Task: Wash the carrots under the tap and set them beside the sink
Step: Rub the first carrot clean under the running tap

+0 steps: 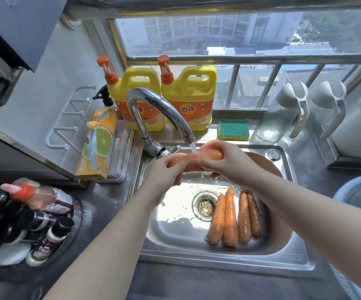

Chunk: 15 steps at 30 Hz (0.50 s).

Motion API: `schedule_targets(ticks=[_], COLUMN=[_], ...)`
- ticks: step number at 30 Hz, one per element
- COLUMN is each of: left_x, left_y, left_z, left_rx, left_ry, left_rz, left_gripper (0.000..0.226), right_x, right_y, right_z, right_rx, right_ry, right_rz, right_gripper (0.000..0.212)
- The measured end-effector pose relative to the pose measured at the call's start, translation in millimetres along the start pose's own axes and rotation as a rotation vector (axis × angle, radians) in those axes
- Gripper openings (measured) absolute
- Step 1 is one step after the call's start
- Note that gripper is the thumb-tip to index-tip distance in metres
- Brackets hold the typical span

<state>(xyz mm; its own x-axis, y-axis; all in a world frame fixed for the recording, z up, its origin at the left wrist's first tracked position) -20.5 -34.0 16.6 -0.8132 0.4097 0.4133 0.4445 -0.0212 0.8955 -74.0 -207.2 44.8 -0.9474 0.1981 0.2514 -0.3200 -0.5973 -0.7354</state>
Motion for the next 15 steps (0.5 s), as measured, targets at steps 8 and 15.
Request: schedule_targets(ticks=[8, 15], left_x=[3, 8], left_y=[7, 17], left_z=[-4, -5], left_rx=[0.132, 0.003], left_ry=[0.029, 0.004], left_rz=[0.037, -0.12], left_gripper=[0.022, 0.036], right_x=[-4, 0], right_y=[2, 6], right_z=[5, 0], right_rx=[0.051, -0.099], right_ry=[-0.049, 0.006], right_rz=[0.089, -0.017], right_gripper=[0.046, 0.033])
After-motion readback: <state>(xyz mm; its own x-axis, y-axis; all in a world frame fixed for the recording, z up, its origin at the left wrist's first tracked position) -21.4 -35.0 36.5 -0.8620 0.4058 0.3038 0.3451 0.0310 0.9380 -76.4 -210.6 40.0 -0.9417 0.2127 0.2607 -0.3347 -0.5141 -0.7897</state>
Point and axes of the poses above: each hand's wrist, its own x-axis away from the middle knuckle, its own z-axis out of the back of the hand, y = z × x, the point moved 5 cm from there along -x, towards the middle knuckle, and after that the axes turned 15 degrees about x, right-handed, at the moved point
